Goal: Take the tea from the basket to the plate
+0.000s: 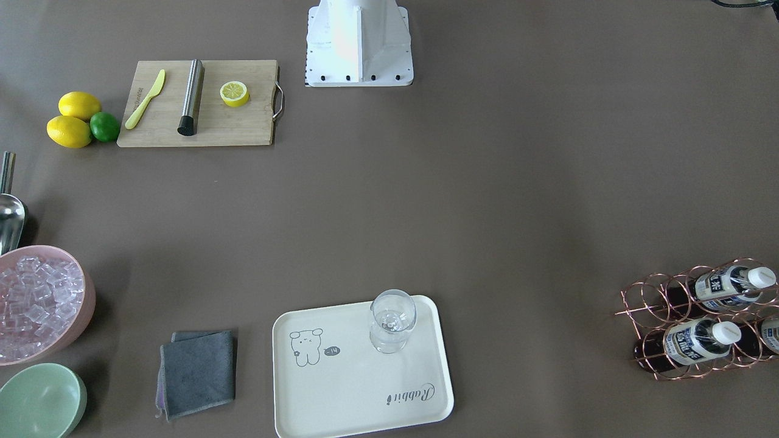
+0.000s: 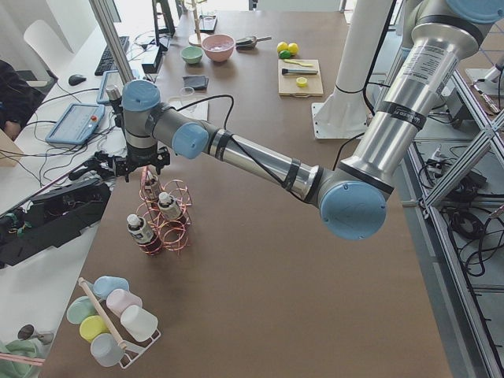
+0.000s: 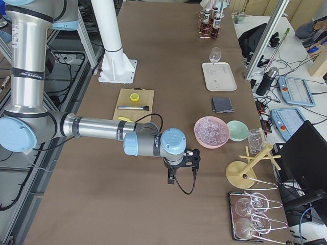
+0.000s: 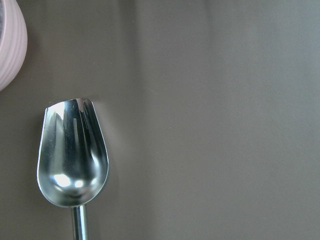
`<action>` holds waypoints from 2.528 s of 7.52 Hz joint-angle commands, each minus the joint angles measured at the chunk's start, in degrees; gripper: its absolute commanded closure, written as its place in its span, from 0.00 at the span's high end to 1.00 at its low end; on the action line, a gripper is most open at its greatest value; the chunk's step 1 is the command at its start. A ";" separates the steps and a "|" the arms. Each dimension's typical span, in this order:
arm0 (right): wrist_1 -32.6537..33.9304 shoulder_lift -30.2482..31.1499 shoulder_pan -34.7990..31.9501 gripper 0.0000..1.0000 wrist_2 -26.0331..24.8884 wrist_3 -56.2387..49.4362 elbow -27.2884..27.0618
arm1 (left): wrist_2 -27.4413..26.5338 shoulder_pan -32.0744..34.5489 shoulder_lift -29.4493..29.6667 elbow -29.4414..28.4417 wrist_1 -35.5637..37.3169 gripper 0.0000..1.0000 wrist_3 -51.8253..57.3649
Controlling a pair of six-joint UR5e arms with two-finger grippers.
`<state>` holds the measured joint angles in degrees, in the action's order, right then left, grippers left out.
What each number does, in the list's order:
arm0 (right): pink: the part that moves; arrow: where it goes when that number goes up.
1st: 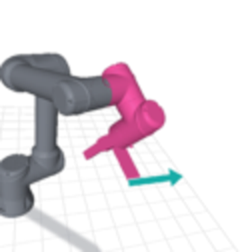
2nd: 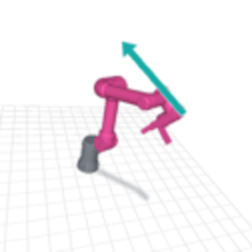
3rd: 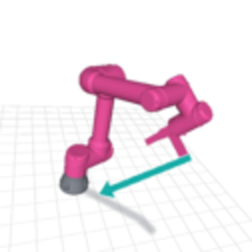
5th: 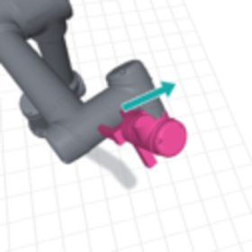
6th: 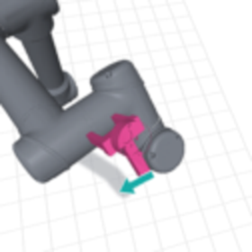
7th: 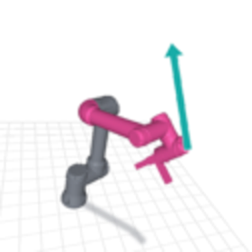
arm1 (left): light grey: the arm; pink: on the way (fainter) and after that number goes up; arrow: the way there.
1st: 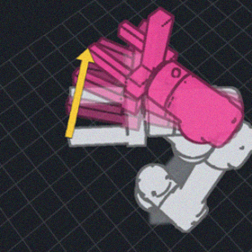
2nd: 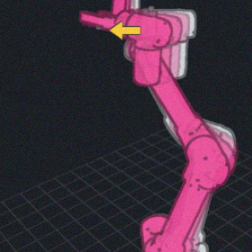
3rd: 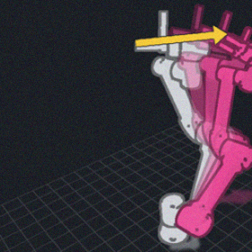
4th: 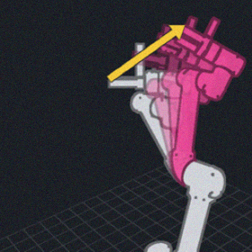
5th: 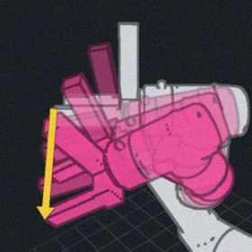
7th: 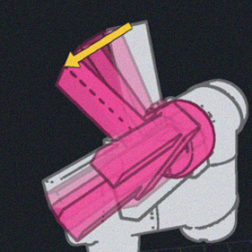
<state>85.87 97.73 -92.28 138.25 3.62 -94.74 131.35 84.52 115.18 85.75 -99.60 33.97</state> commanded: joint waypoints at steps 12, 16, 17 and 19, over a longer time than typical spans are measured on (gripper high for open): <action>0.00 0.00 0.00 1.00 0.09 -0.11 -0.01 | -1.45 -0.76 2.33 -2.52 0.45 0.00 -0.13; 0.00 0.00 0.00 1.00 0.00 -0.11 -0.09 | -1.10 0.83 2.24 13.95 19.46 0.00 0.22; 0.00 0.00 0.00 1.00 0.09 -0.11 -0.09 | -1.10 0.91 2.33 16.70 22.22 0.00 0.92; 0.00 0.00 0.00 1.00 0.00 -0.11 -0.09 | -1.10 1.00 2.50 17.96 22.43 0.00 11.21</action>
<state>85.87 97.73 -92.28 138.32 3.52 -94.83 130.27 85.41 117.51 101.93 -78.47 35.85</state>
